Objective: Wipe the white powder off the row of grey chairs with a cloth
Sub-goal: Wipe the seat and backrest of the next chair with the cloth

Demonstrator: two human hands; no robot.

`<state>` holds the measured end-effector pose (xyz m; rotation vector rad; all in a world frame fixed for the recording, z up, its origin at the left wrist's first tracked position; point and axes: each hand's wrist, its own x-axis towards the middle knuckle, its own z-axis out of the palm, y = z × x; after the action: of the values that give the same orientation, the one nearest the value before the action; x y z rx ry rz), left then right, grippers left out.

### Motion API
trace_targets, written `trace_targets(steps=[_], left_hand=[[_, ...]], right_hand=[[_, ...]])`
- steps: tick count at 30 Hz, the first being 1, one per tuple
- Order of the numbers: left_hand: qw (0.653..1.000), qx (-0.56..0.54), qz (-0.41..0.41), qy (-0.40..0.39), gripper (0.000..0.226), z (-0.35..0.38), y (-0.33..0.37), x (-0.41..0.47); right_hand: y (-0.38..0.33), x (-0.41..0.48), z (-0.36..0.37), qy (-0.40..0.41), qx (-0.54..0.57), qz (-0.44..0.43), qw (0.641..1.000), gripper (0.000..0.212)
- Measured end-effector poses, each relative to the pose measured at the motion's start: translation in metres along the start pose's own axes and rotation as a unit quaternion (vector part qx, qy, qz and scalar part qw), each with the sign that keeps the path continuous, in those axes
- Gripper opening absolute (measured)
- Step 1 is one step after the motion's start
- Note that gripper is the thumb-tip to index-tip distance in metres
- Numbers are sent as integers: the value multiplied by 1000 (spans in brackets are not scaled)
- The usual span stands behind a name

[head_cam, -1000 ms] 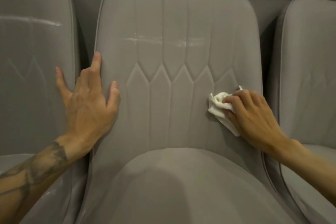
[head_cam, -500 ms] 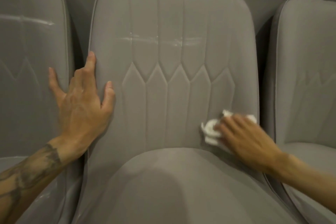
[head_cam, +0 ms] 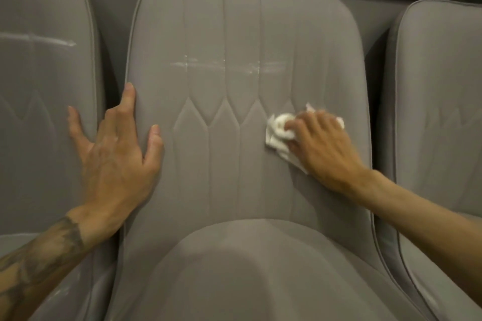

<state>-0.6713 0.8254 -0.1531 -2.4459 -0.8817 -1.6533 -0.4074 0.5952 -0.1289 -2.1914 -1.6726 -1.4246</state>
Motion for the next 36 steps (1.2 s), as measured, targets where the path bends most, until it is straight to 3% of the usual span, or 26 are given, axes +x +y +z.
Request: trace_targets(steps=[2, 3, 6, 9, 11, 13, 16, 21, 25, 28, 30, 33, 36], left_hand=[[1000, -3, 0, 4, 70, -1, 1, 0], [1000, -1, 1, 5, 70, 0, 1, 0], [1000, 9, 5, 5, 70, 2, -1, 0], [1000, 10, 4, 4, 70, 2, -1, 0], [1000, 11, 4, 8, 70, 2, 0, -1], [1000, 7, 1, 7, 69, 1, 0, 0], [1000, 6, -4, -1, 69, -1, 2, 0], [1000, 4, 1, 1, 69, 0, 2, -1], [1000, -5, -3, 7, 69, 2, 2, -1], [1000, -5, -7, -1, 70, 2, 3, 0], [1000, -5, -8, -5, 70, 1, 2, 1], [1000, -2, -8, -5, 71, 1, 2, 0], [1000, -2, -5, -4, 70, 1, 2, 0]], right_hand=[[8, 4, 0, -24, -6, -60, 998, 32], [16, 18, -3, -8, -9, -49, 999, 34], [38, 85, -15, 101, 12, 96, 990, 35], [32, 111, -15, 159, 34, 213, 963, 36], [9, 91, -3, 152, 45, 175, 972, 36], [-6, 64, 6, 104, 37, 73, 991, 36], [21, 77, -5, 85, 4, -5, 996, 34], [40, 135, -17, 171, 15, 223, 959, 39], [3, 92, 5, 164, 33, 132, 977, 31], [21, 101, -3, 141, 0, 62, 988, 29], [37, 135, -16, 163, -3, 76, 984, 32], [54, 173, -28, 188, -17, 173, 967, 40], [32, 149, -16, 209, 3, 220, 953, 38]])
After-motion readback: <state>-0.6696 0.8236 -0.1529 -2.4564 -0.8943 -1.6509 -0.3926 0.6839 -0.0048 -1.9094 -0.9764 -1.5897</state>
